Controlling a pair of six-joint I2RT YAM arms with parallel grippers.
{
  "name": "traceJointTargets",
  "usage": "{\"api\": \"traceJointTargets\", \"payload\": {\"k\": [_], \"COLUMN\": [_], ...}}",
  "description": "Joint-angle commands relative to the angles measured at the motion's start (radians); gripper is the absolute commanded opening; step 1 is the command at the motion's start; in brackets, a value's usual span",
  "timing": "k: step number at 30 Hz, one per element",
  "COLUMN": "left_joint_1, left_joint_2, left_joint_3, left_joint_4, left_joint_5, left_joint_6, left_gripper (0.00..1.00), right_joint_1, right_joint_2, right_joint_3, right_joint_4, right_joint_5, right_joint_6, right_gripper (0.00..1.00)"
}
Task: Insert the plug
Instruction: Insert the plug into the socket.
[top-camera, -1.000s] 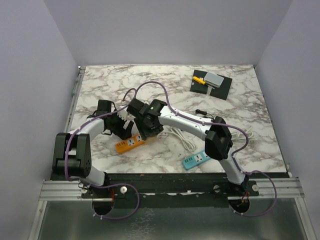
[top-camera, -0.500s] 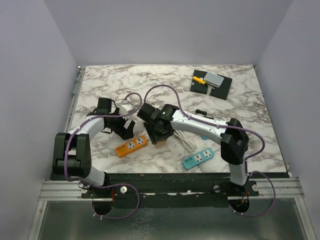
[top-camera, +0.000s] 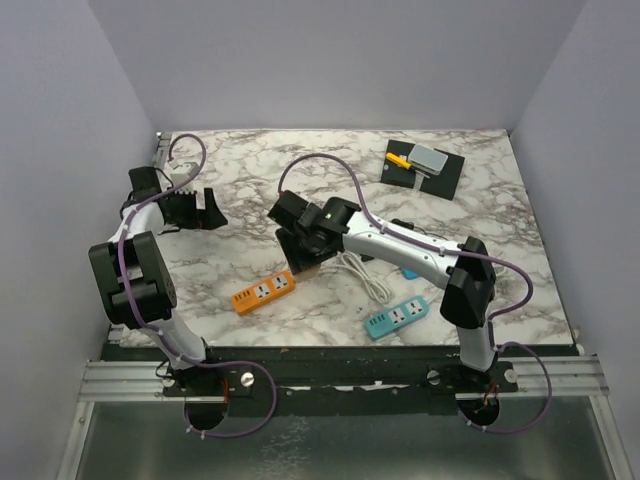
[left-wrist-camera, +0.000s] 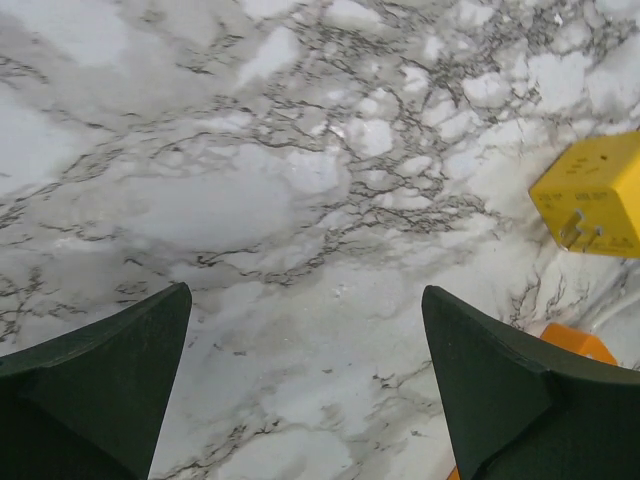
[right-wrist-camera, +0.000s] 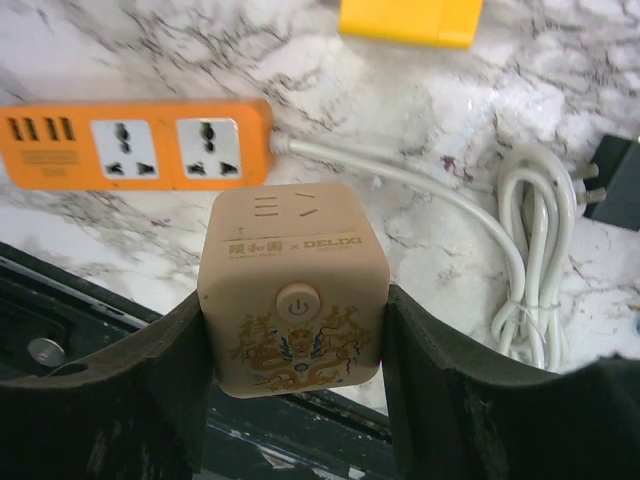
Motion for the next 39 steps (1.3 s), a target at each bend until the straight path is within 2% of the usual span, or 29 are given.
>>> {"api": "traceJointTargets", "payload": {"k": [1,6,13,39], "left_joint_1": [0.044,0.044,0.044,0.044], "left_joint_2": [0.04,0.047,0.051,0.051], "left_joint_3": [0.074,0.071,0.031,-0.011], "left_joint_4": [-0.022,-0.028,-0.031,-0.044], "left_joint_5": [0.036,-0.07,-0.146,-0.198], "left_joint_6": [-0.118,-0.171,-0.139,-0.086], "left_gripper": [0.99,0.99,0.99,0.99], "right_joint_1": [0.008,0.019,0.059,0.1], "right_joint_2": [0.078,0.184,0.306,0.373], "right_joint_3": [0.14,0.288,0.431,0.481], "right_joint_4": [-0.041,-0.096,-0.166,-0.181], "right_joint_5": [0.009,0.017,0.065,0.125], "right_joint_6": [-0.035,-0.05,-0.052,0.035], "right_gripper": [0.01,0.01,0.01,0.01]}}
